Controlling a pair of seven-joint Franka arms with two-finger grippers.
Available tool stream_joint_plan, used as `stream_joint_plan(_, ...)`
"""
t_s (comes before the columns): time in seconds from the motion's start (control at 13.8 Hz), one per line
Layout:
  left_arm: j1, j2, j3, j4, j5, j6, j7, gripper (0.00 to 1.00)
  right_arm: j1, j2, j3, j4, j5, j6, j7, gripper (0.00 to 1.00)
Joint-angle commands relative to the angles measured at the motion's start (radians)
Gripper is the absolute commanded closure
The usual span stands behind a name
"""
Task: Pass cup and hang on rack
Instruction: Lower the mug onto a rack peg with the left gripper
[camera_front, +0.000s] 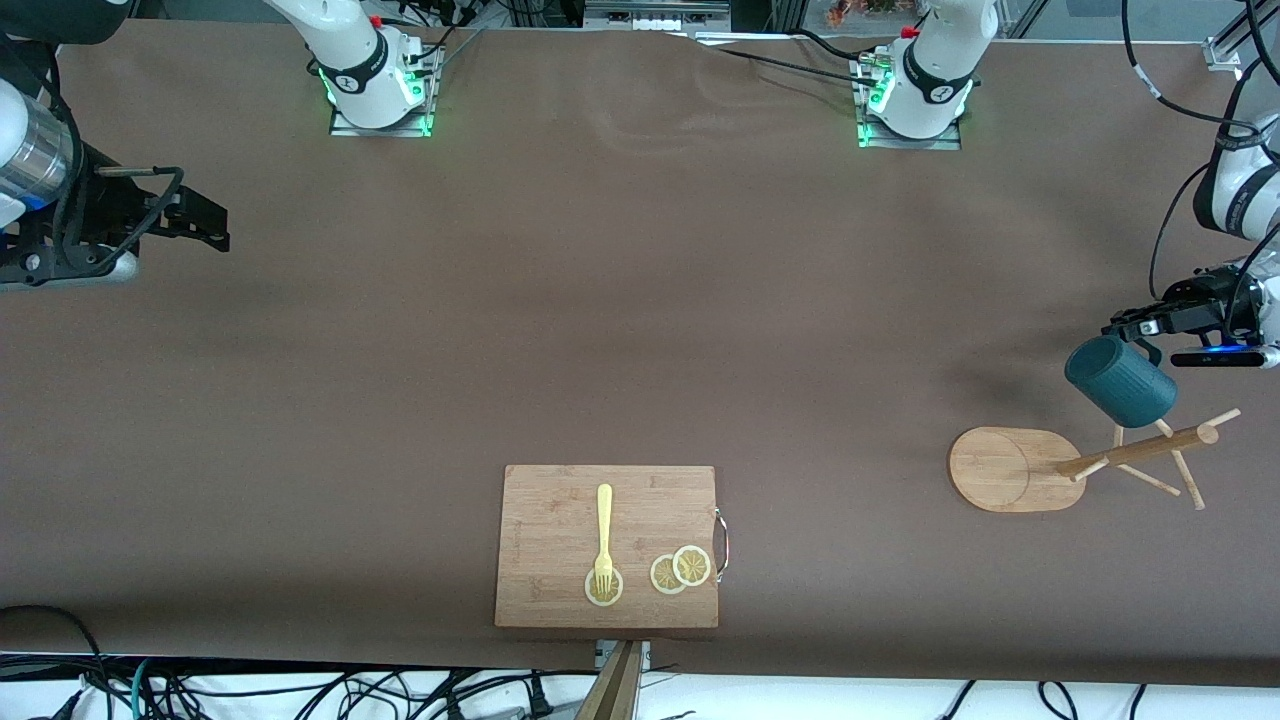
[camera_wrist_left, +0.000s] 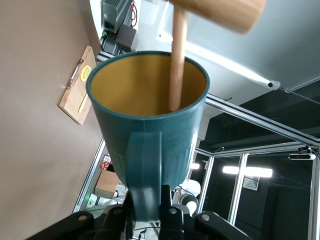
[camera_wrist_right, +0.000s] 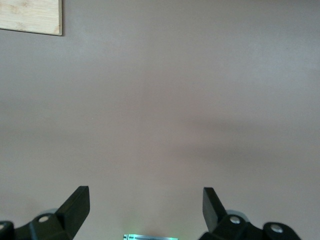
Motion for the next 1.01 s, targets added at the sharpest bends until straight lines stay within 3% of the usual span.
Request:
stream_joint_plan(0.0,0.018,0.054,-0.010,0.070,-0.021,-0.038,0.019,1.00,0.003,-0.009,0.001,0.008,-0.013,-0.022,0.013,0.00)
stream_joint_plan(0.58,0.054,0.133,-0.041,0.169,-0.030,-0.064,0.046,1.00,0.004,-0.009,0.001,0.008,-0.014,-0.022,0.013,0.00)
stream_joint_plan(0.72,0.054,0.140,-0.042,0.175,-0.036,-0.064,0.046,0.87,0.004,-0.009,0.001,0.008,-0.013,-0.022,0.013,0.00)
stream_joint_plan(0.94,0.054,0.163,-0.042,0.212,-0.036,-0.064,0.049,0.54,0.004,-0.009,0.000,0.008,-0.014,-0.022,0.013,0.00)
